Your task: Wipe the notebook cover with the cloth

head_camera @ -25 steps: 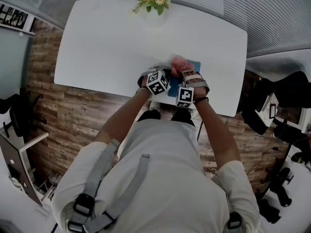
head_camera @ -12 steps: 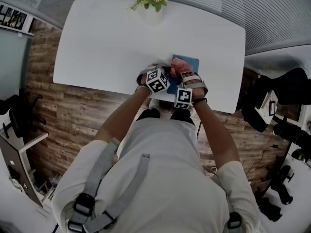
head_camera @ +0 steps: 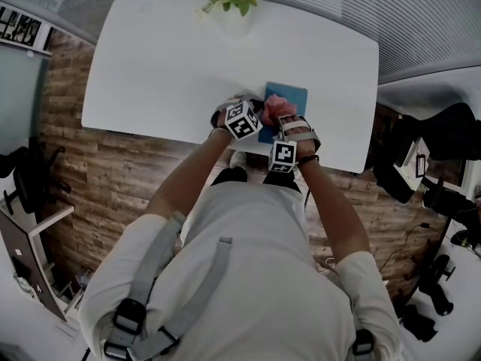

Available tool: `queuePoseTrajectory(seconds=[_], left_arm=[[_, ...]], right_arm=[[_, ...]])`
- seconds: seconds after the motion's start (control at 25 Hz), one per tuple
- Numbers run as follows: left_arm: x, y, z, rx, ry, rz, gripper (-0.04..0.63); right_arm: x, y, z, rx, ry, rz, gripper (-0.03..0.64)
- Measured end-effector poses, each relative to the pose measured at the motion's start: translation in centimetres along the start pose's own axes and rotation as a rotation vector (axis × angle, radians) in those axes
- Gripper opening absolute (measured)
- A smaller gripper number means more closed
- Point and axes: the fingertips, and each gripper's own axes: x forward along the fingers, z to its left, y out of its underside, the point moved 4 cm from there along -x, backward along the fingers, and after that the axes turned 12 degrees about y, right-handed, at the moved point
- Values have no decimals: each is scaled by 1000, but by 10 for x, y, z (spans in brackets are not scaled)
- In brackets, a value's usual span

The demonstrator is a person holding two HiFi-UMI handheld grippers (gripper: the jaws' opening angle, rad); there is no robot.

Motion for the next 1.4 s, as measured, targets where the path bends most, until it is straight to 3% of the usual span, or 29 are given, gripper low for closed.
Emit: queuePoseTrajectory(seconds=[1.4], left_arm=[[0,0,0,-3,8,-2,-2]], right_arm=[[-39,-21,31,98,-79,-60,2]])
